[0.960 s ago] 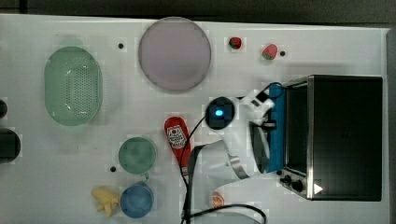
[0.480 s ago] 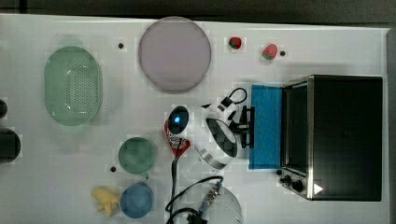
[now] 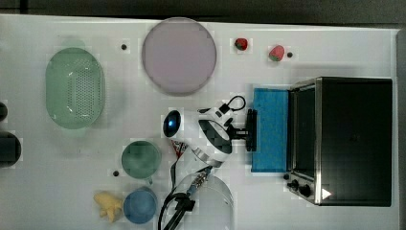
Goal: Flap open oven.
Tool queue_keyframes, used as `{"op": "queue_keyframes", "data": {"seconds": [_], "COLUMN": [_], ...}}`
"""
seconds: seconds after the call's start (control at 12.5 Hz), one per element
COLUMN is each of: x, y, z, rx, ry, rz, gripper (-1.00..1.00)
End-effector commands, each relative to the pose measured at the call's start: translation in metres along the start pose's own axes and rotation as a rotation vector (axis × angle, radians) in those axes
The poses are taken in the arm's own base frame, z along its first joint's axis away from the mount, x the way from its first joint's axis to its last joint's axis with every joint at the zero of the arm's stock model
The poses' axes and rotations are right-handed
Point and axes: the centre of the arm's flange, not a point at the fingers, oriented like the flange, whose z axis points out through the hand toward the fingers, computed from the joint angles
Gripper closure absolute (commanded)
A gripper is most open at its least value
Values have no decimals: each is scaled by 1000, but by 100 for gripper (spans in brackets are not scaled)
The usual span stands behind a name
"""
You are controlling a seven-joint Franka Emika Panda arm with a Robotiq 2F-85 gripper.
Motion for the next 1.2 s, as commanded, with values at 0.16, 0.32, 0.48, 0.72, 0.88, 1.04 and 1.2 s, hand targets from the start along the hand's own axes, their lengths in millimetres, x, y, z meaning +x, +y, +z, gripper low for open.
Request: {"op": "queue_keyframes", "data": {"seconds": [0.16, 0.32, 0.48, 0.72, 0.88, 1.04, 1.2], "x": [52, 71, 76, 60, 40, 16, -7], "y": [20, 54, 92, 156, 207, 257, 293], "z": [-74, -121, -170, -237, -275, -306, -333], "rx": [94, 211, 350, 530, 628, 679, 656], "ry": [149, 150, 133, 54, -44, -149, -217], "rz": [188, 375, 560, 778, 884, 936, 933], "gripper": [65, 65, 65, 65, 65, 65, 65]}}
